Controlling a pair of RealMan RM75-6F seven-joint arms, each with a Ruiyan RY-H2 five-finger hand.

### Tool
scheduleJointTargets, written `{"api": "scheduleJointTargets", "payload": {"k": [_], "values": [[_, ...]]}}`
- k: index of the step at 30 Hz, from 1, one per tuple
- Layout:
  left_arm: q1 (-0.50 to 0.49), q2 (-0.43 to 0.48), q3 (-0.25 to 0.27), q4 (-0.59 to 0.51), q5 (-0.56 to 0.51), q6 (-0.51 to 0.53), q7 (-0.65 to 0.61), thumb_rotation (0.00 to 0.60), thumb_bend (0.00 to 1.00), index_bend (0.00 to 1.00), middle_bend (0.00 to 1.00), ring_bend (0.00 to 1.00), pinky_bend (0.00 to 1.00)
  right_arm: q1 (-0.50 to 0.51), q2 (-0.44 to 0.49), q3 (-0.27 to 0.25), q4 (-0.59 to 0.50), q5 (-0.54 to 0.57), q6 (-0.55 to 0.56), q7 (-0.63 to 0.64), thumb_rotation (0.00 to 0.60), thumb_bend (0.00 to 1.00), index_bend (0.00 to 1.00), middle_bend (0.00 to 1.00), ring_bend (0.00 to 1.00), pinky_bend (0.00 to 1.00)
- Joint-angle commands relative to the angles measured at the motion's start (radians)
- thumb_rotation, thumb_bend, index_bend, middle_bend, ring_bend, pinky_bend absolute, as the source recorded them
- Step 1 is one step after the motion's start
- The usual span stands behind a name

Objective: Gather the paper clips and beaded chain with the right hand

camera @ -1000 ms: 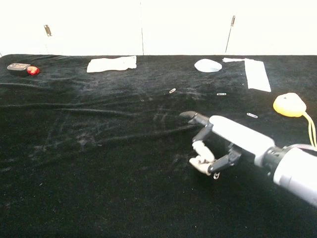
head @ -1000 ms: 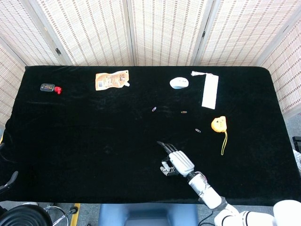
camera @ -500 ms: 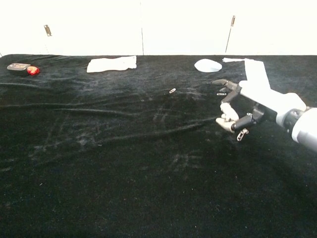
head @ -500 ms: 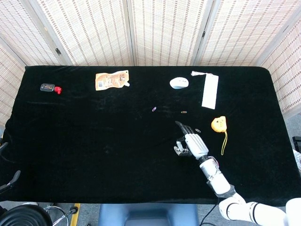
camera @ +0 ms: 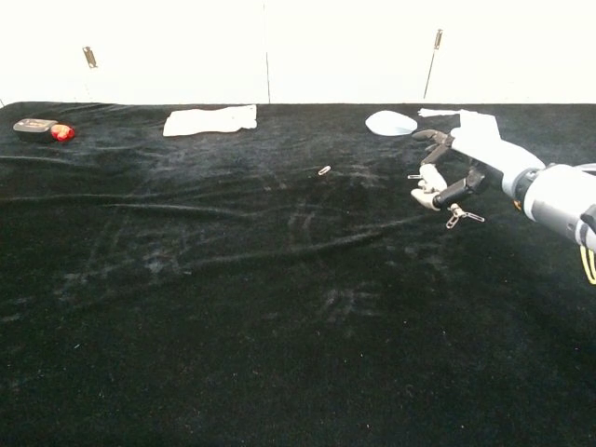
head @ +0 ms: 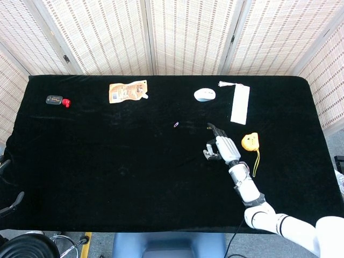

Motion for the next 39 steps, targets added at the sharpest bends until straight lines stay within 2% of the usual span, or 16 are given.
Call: {"api": "scheduleJointTargets", "payload": {"k": [1,21,39], "values": [[-0.002,0.000,-0.001,0.000,-0.004,-0.005,-0.001,0.600,0.40,0.00,0.00,0.00,0.00,0.023,-0.017,0.022,0.050,0.021,-0.024,0.024,0.600,0.45,0.67,0.00,0.00,0.00],[-0.009,0.006,-0.008,-0.004,-0.025,-0.029,-0.006,0.600,0.40,0.00,0.00,0.00,0.00,0.100,-0.099,0.055,0.309,0.058,-0.142,0.132,0.600,0.45,0.67,0.01,0.00,0.00],[-0.011,0.008,-0.011,-0.014,-0.028,-0.032,0.002,0.600,0.40,0.00,0.00,0.00,0.00,0.104,-0.141,0.039,0.406,0.042,-0.161,0.163,0.600,0.45,0.67,0.01,0.00,0.00]]}}
